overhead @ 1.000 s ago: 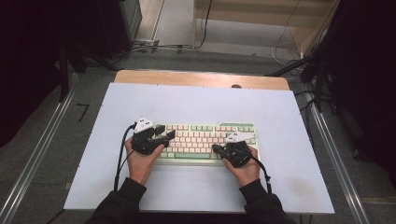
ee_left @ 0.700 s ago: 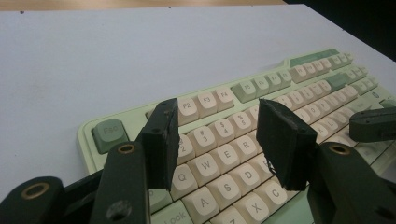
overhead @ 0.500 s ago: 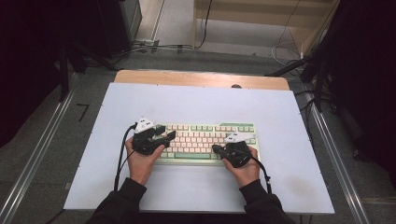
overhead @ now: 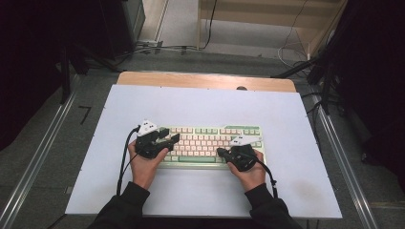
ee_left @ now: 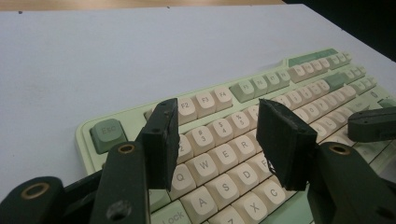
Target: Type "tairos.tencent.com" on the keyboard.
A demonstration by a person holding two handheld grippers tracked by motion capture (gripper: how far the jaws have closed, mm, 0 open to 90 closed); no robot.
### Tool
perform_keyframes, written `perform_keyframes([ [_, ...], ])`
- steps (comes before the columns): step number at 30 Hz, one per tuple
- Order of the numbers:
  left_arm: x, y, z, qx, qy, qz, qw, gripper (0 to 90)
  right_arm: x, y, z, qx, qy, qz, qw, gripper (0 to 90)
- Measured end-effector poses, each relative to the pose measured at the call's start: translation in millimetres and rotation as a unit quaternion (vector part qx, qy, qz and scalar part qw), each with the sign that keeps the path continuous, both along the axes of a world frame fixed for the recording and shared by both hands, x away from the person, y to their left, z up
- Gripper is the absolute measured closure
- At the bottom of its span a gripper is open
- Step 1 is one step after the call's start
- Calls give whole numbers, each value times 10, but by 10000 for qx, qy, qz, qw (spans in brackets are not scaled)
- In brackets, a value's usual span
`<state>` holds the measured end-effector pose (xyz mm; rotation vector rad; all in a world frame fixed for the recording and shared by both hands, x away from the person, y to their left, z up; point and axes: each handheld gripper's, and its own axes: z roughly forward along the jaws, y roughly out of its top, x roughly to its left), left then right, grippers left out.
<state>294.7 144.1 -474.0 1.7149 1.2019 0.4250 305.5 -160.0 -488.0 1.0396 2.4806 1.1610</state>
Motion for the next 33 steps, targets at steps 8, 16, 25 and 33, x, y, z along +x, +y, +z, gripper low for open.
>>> perform_keyframes([
  [8, 0, -2, -1, -3, 4, 0, 10000, 494, -3, 2, 1, 1, 6, -1, 10000, 877],
  [16, -2, -3, -1, 7, 7, 0, 10000, 494, -5, 4, 1, -5, -5, 9, 10000, 876],
  [25, -3, -5, -2, 19, 12, -22, 10000, 494, -6, 4, -1, 7, 2, 6, 10000, 877],
  [33, -4, -13, -6, 7, 23, -41, 10000, 493, 0, 12, -28, -33, 31, 10, 10000, 876],
])
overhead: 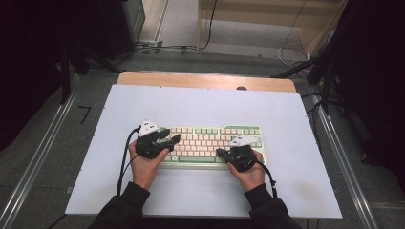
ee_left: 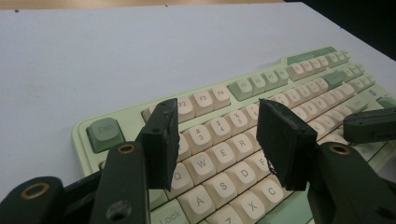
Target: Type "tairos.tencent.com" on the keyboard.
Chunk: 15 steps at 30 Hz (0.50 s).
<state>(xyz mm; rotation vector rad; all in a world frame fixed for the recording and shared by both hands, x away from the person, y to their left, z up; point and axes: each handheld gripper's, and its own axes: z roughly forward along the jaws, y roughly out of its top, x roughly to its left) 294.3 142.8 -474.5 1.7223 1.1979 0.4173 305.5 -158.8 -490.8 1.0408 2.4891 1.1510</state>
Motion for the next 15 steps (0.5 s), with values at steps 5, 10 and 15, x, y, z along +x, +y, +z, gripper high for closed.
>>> perform_keyframes([
  [5, -7, 1, 12, -8, -17, -3, 10000, 493, -10, -6, 32, 71, -45, -14, 10000, 877],
  [10, -8, 0, 12, -19, -18, -2, 10000, 493, -16, -6, 60, 117, -88, -3, 9999, 877],
  [15, -10, -1, 13, -23, -26, -4, 10000, 493, -17, -14, 75, 153, -95, -25, 9998, 877],
])
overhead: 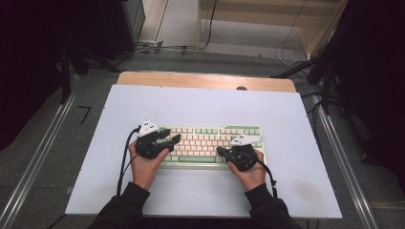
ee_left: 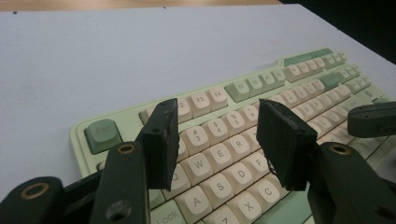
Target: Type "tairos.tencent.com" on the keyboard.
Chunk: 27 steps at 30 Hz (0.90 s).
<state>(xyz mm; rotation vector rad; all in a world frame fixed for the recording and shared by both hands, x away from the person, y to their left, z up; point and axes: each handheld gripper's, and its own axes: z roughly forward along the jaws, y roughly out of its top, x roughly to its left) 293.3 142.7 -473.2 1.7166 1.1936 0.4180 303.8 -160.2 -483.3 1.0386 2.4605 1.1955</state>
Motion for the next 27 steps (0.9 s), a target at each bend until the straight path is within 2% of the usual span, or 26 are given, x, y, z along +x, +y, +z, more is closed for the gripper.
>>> perform_keyframes([
  [21, -20, -26, 9, 20, -7, -51, 10000, 493, -2, -1, 38, 62, -43, -16, 10000, 873],
  [23, -21, -35, 6, 9, -7, -86, 10000, 495, 6, -10, 42, 138, -16, -42, 9999, 816],
  [25, -25, -39, 8, 20, 1, -120, 9999, 504, 14, -21, 47, 202, -9, -61, 9998, 798],
  [27, -33, -44, 12, 24, -3, -153, 9999, 540, 18, -27, 54, 254, -22, -66, 9997, 734],
])
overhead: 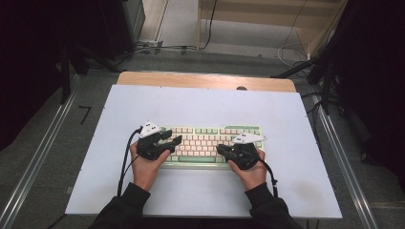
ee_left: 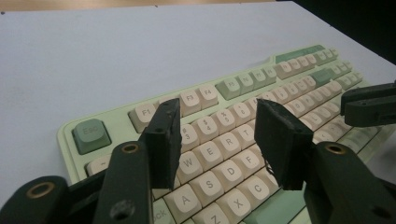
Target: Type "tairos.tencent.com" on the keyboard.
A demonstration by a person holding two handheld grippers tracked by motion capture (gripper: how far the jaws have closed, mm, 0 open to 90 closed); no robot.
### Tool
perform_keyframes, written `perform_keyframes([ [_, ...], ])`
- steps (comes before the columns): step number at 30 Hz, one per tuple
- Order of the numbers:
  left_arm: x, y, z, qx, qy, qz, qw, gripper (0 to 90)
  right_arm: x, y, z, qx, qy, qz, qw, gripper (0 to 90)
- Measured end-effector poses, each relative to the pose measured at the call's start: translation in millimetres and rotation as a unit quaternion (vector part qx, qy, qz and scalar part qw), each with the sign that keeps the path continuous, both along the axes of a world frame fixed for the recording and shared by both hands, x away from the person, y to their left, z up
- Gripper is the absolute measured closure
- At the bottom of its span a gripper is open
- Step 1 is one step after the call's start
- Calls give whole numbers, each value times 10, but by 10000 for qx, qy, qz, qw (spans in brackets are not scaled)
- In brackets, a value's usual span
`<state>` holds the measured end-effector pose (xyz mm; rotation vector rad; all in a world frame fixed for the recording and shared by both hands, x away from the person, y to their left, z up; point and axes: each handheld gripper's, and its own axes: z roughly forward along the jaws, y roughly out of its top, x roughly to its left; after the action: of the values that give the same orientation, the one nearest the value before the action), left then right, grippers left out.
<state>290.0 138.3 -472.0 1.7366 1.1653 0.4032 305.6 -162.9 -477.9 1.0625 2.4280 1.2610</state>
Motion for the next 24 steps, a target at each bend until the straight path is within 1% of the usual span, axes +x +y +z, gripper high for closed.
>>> perform_keyframes([
  [2, -7, -5, 1, -18, 5, -68, 10000, 583, 5, -5, 8, 43, -24, -31, 10000, 688],
  [4, -13, -14, -1, -41, 24, -190, 9998, 691, 6, -6, 14, 91, -63, -71, 9999, 651],
  [8, -23, -35, -4, -78, 67, -412, 9991, 879, 9, -11, 30, 118, -104, -90, 9998, 640],
  [9, -25, -41, -4, -72, 82, -464, 9989, 900, 10, -11, 34, 125, -101, -94, 9998, 639],
  [11, -23, -61, -12, -48, 140, -593, 9981, 900, 11, -13, 36, 127, -109, -99, 9998, 639],
  [12, -23, -73, -19, -7, 173, -637, 9978, 900, 12, -12, 36, 131, -105, -107, 9998, 638],
  [14, -19, -99, -35, 1, 252, -715, 9971, 900, 15, -12, 36, 129, -101, -128, 9998, 638],
  [17, -16, -141, -58, 143, 322, -821, 9960, 900, 26, -15, 38, 126, -115, -150, 9997, 633],
  [19, -16, -171, -73, 189, 377, -865, 9954, 900, 41, -21, 33, 126, -107, -164, 9997, 619],
  [20, -14, -184, -79, 254, 394, -898, 9949, 900, 47, -25, 33, 122, -95, -196, 9997, 606],
  [21, -16, -194, -83, 311, 404, -915, 9945, 900, 54, -27, 35, 134, -93, -218, 9996, 590],
  [24, -13, -222, -90, 422, 449, -973, 9933, 900, 72, -27, 51, 187, -95, -232, 9995, 578],
])
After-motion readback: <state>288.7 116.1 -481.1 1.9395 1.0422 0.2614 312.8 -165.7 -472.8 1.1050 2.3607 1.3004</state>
